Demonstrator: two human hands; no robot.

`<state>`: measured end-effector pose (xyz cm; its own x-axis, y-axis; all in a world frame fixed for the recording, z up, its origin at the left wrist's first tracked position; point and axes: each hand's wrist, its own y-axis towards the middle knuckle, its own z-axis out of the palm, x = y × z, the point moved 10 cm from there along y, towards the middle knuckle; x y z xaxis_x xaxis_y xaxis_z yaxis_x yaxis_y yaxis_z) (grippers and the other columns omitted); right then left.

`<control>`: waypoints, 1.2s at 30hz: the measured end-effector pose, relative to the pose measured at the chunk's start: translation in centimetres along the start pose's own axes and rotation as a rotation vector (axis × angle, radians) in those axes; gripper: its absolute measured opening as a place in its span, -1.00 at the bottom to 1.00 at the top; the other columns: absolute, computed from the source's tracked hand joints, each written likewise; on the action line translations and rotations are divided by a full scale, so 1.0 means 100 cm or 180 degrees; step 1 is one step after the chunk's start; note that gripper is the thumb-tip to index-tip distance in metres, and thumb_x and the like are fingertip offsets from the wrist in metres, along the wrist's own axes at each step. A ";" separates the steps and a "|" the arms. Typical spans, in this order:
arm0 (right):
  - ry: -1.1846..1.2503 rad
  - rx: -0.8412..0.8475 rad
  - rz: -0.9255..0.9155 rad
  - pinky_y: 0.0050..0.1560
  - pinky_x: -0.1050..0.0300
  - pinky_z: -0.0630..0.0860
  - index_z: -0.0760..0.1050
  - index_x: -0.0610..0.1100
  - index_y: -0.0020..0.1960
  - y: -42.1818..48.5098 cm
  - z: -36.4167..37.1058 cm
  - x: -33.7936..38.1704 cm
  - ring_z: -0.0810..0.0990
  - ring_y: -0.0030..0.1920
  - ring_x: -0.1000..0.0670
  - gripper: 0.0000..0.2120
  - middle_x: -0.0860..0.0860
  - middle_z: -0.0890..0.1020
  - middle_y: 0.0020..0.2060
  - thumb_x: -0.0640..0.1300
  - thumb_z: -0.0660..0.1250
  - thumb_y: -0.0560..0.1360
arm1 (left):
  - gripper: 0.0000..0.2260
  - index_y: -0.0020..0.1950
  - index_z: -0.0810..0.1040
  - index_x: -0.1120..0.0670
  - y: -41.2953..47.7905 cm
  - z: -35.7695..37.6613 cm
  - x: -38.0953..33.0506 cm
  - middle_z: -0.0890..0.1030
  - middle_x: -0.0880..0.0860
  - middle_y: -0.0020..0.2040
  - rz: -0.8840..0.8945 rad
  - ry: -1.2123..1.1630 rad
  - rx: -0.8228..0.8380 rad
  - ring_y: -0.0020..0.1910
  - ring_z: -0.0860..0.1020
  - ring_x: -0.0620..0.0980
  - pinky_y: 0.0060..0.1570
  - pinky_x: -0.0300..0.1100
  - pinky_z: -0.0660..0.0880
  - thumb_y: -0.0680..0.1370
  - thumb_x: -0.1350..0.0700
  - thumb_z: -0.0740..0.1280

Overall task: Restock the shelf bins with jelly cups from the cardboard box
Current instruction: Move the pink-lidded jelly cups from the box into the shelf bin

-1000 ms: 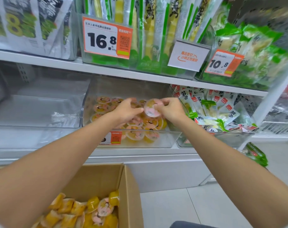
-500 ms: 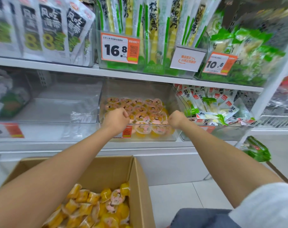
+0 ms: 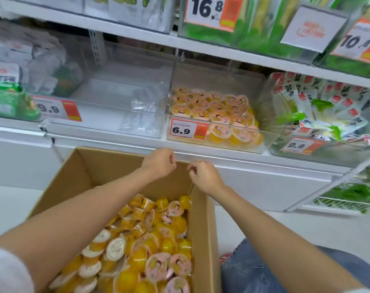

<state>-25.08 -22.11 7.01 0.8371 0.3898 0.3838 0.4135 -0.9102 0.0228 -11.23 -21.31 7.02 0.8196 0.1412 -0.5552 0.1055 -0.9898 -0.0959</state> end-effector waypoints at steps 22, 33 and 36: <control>-0.2153 0.2050 0.0179 0.36 -0.01 0.16 0.32 -0.20 0.39 0.008 0.249 -0.074 0.30 0.34 -0.15 -0.63 -0.14 0.37 0.33 -0.20 -0.02 0.63 | -0.28 0.49 0.22 0.18 0.020 0.271 0.195 0.33 0.20 0.40 -0.1487 -0.0342 0.1192 0.39 0.35 0.14 0.33 -0.11 0.32 0.48 -0.12 0.42; -0.2180 0.2121 0.0221 0.35 -0.03 0.19 0.28 -0.25 0.38 0.003 0.247 -0.076 0.34 0.33 -0.17 -0.64 -0.18 0.43 0.31 -0.21 0.04 0.61 | -0.48 0.37 0.39 0.13 0.027 0.278 0.205 0.37 0.14 0.30 -0.1728 -0.0466 0.0950 0.25 0.46 0.12 0.24 -0.06 0.41 0.50 -0.06 0.41; -0.2116 0.2132 0.0254 0.35 -0.02 0.19 0.28 -0.23 0.38 0.001 0.241 -0.073 0.34 0.34 -0.16 -0.63 -0.18 0.42 0.32 -0.20 0.09 0.59 | -0.44 0.38 0.38 0.12 0.025 0.272 0.205 0.41 0.15 0.29 -0.1674 -0.0553 0.0914 0.27 0.45 0.13 0.25 -0.06 0.40 0.47 -0.06 0.44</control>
<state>-22.54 -21.67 -18.08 0.8190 0.5174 -0.2480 0.2929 -0.7487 -0.5947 -9.47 -20.37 -27.08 0.5930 0.6333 -0.4972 0.2947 -0.7454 -0.5980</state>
